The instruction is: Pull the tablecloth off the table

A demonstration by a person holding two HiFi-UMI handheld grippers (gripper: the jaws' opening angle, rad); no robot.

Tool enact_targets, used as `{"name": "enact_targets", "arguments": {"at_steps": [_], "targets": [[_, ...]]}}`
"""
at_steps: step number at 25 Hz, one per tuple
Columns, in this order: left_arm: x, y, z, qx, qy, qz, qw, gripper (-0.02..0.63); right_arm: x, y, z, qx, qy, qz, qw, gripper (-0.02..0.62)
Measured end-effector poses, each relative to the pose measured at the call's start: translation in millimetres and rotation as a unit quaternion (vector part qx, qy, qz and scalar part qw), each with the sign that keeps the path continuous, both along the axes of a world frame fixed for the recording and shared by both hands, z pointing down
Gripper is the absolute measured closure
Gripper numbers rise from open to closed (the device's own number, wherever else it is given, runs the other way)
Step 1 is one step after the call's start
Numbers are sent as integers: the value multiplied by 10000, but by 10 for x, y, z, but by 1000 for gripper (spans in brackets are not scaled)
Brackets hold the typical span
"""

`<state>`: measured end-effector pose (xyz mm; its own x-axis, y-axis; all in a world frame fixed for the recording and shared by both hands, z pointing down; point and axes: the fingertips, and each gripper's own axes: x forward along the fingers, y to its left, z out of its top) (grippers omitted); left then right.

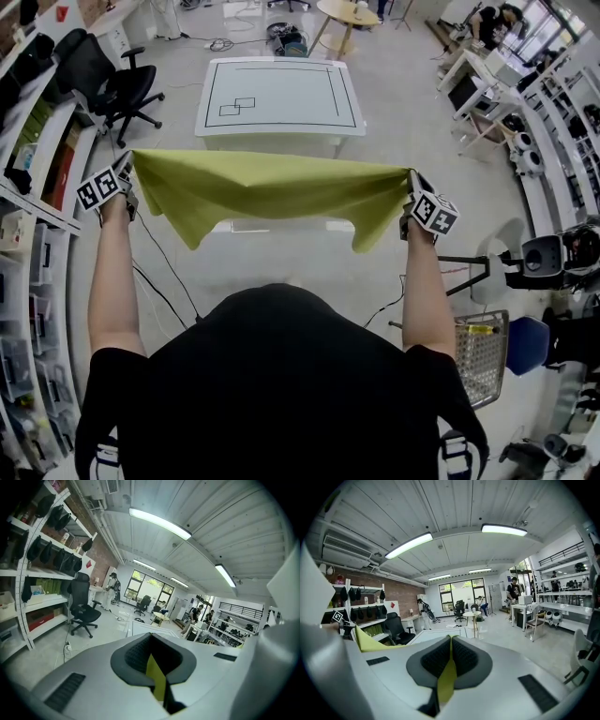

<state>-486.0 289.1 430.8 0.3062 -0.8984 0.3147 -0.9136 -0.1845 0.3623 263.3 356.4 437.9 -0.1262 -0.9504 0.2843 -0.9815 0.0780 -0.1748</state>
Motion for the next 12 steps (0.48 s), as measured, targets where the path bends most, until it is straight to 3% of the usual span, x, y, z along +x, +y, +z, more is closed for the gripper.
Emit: {"name": "enact_targets", "arguments": {"at_steps": [12], "targets": [[355,251,162,-116,3,196,9997,586,-91,232,79,-42,-18,-145,9999,574]]}}
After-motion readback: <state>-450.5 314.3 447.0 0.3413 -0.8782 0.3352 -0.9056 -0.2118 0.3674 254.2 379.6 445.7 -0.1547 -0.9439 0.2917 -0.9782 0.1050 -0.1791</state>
